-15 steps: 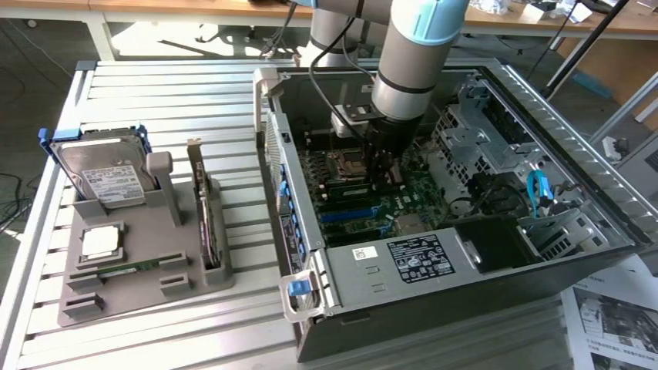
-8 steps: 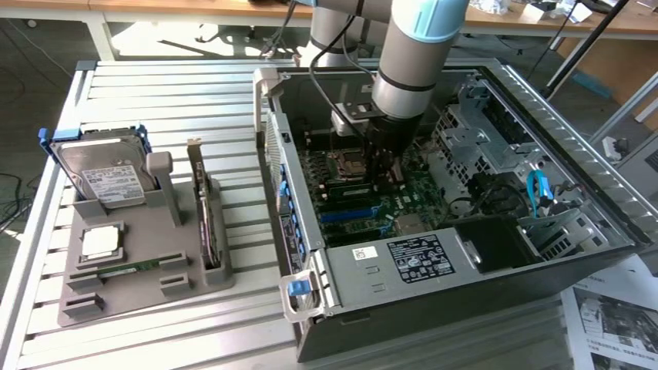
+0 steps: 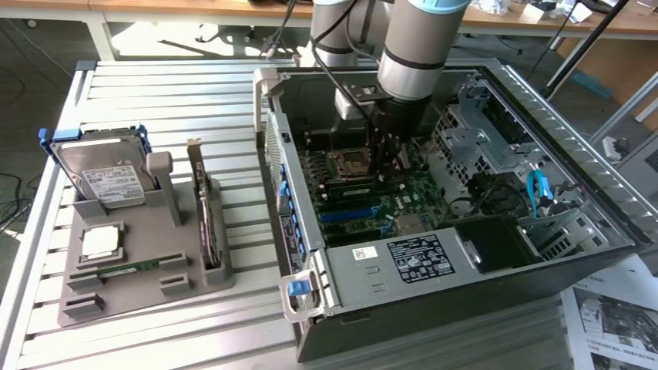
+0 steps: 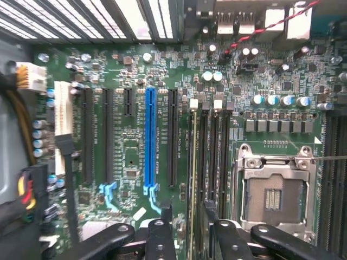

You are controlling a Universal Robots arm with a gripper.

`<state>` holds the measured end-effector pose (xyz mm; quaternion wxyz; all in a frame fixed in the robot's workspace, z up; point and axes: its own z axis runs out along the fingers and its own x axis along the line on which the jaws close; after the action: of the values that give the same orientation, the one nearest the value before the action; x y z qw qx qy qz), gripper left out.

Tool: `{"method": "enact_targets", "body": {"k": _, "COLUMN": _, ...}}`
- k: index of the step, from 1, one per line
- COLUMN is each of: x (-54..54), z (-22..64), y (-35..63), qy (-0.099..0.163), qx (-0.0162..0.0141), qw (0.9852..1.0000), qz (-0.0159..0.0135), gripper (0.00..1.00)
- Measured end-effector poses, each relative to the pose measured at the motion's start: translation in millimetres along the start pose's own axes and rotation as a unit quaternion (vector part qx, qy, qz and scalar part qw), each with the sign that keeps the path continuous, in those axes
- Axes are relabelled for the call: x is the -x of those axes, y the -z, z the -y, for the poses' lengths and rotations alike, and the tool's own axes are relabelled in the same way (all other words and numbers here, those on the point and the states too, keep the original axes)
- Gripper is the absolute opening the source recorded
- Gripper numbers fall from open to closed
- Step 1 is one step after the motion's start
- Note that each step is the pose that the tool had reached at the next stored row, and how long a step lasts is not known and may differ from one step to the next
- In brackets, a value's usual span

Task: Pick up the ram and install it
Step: 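Insert the ram into the slot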

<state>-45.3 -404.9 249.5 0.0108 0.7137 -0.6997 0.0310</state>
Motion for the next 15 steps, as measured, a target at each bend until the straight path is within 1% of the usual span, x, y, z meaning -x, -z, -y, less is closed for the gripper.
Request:
{"method": "enact_targets", "body": {"k": 2, "x": 0.0, "z": 0.1, "y": 3.7, "qy": 0.0, "qx": 0.0, "qw": 1.0, "qz": -0.003, "gripper": 0.34}}
{"method": "enact_targets", "body": {"k": 5, "x": -0.4, "z": 0.3, "y": 10.3, "qy": 0.0, "qx": 0.0002, "qw": 1.0, "qz": -0.0084, "gripper": 0.34}}
{"method": "enact_targets", "body": {"k": 8, "x": -0.7, "z": 0.5, "y": 16.6, "qy": 0.0, "qx": 0.0002, "qw": 0.9999, "qz": -0.0117, "gripper": 0.34}}
{"method": "enact_targets", "body": {"k": 10, "x": -1.0, "z": 0.6, "y": 20.5, "qy": 0.0, "qx": 0.0003, "qw": 0.9999, "qz": -0.0148, "gripper": 0.33}}
{"method": "enact_targets", "body": {"k": 11, "x": -1.1, "z": 0.6, "y": 21.9, "qy": 0.001, "qx": 0.0003, "qw": 0.9999, "qz": -0.016, "gripper": 0.26}}
{"method": "enact_targets", "body": {"k": 13, "x": -1.2, "z": 0.7, "y": 23.9, "qy": 0.001, "qx": 0.0004, "qw": 0.9998, "qz": -0.0174, "gripper": 0.14}}
{"method": "enact_targets", "body": {"k": 14, "x": -1.2, "z": 0.7, "y": 24.8, "qy": 0.001, "qx": 0.0003, "qw": 0.9998, "qz": -0.0179, "gripper": 0.11}}
{"method": "enact_targets", "body": {"k": 15, "x": -1.3, "z": 0.7, "y": 25.7, "qy": 0.001, "qx": 0.0004, "qw": 0.9998, "qz": -0.0185, "gripper": 0.11}}
